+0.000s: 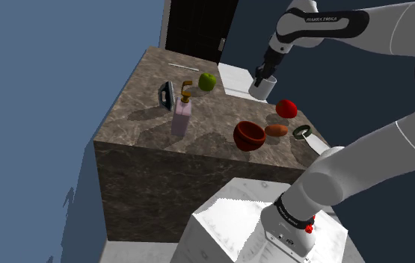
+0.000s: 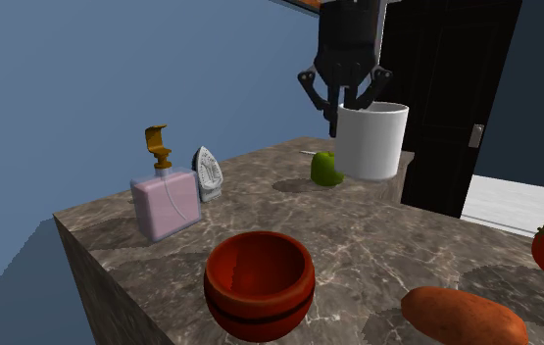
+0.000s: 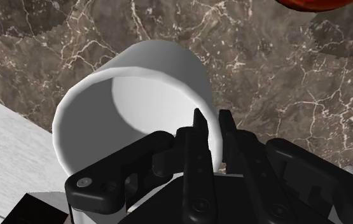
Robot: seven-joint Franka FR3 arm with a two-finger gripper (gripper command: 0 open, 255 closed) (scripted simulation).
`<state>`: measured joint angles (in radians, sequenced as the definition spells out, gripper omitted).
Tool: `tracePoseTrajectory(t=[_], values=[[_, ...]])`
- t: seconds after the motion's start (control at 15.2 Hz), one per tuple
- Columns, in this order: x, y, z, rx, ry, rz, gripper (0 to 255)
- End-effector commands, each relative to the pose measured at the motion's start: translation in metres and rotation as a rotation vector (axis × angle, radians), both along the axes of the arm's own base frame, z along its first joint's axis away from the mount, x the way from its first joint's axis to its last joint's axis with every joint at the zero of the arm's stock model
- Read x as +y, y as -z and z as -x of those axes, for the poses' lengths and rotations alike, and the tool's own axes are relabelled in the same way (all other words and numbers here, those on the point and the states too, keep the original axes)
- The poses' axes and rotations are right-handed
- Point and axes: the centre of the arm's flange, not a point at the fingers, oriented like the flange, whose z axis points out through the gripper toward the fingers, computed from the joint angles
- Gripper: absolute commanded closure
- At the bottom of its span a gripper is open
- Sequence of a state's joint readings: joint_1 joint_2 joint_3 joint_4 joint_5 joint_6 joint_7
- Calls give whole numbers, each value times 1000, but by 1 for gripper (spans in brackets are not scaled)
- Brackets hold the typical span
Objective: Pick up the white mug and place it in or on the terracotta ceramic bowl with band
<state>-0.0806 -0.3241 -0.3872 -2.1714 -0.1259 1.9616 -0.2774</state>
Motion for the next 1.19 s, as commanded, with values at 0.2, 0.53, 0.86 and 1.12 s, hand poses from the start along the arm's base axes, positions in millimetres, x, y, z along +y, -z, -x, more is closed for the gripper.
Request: tracePoseTrajectory(t=[0.2, 0.53, 0.86, 1.12], values=[[58, -5, 36, 0, 1, 2, 255], [114, -12, 70, 0, 1, 2, 255], [167, -18, 102, 0, 1, 2, 255], [167, 3, 102, 0, 1, 2, 255]])
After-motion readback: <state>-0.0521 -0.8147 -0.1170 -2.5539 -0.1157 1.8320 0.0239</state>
